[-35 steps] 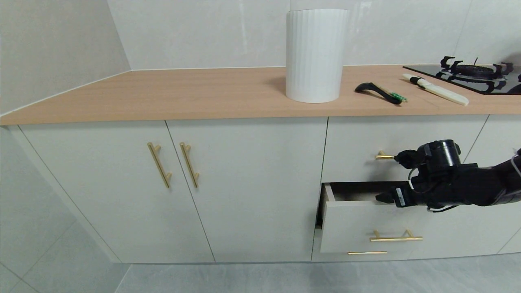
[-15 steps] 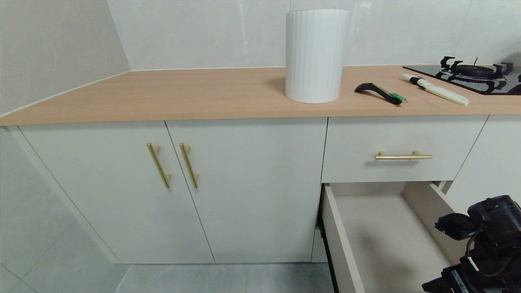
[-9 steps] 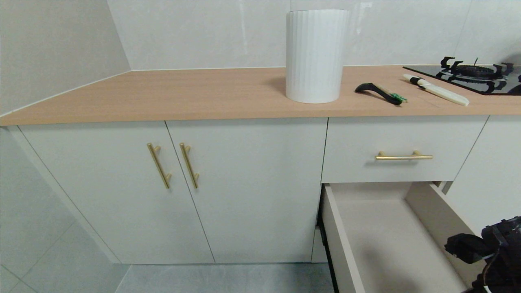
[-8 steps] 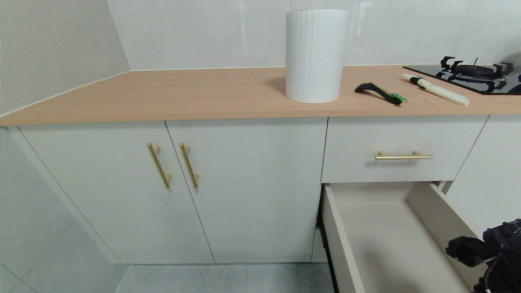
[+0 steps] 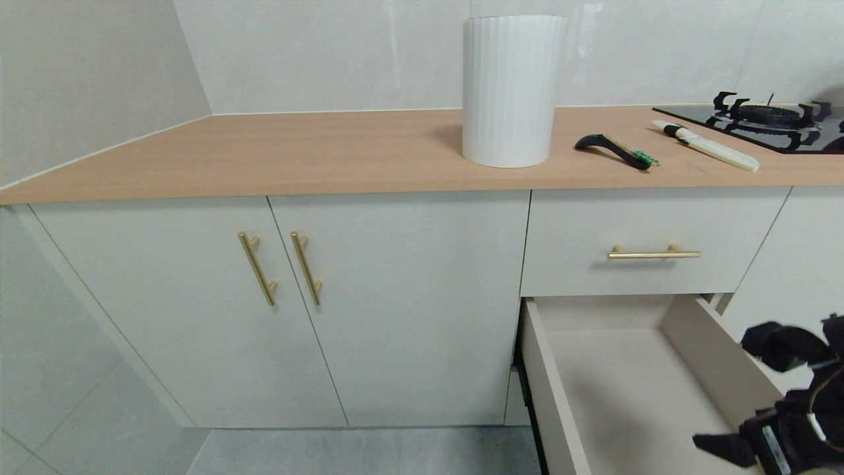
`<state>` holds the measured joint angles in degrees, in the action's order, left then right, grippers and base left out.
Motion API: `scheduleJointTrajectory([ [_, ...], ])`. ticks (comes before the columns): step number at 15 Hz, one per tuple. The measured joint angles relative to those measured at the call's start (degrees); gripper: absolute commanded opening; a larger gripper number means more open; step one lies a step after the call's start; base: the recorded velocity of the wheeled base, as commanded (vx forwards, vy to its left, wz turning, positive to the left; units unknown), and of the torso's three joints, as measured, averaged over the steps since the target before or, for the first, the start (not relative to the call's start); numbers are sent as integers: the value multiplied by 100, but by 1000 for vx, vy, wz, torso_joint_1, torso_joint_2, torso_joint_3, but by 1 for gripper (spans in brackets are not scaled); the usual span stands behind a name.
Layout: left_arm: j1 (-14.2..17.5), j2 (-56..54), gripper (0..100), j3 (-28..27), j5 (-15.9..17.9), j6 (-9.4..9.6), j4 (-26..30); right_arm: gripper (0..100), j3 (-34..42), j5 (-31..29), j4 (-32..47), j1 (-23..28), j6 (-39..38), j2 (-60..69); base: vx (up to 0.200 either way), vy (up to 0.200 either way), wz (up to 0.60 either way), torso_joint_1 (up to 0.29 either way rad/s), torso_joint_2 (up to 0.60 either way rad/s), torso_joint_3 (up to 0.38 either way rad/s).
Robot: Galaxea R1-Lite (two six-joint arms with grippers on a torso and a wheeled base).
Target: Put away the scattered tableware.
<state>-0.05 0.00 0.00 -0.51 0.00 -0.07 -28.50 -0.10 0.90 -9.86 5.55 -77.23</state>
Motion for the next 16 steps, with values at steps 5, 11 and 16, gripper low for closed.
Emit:
scheduleJointTrajectory([
  [5,0,0,100,-2,0,0,0,100,-2599,12,701,-5,-68,121,0,0,0,0,0,0],
  [11,2,0,100,0,2,0,0,100,-5257,-41,1150,-143,-519,-909,0,0,0,0,0,0],
  [16,2,0,100,0,0,0,0,100,-7064,-762,1970,-333,-946,-1872,0,0,0,0,0,0],
])
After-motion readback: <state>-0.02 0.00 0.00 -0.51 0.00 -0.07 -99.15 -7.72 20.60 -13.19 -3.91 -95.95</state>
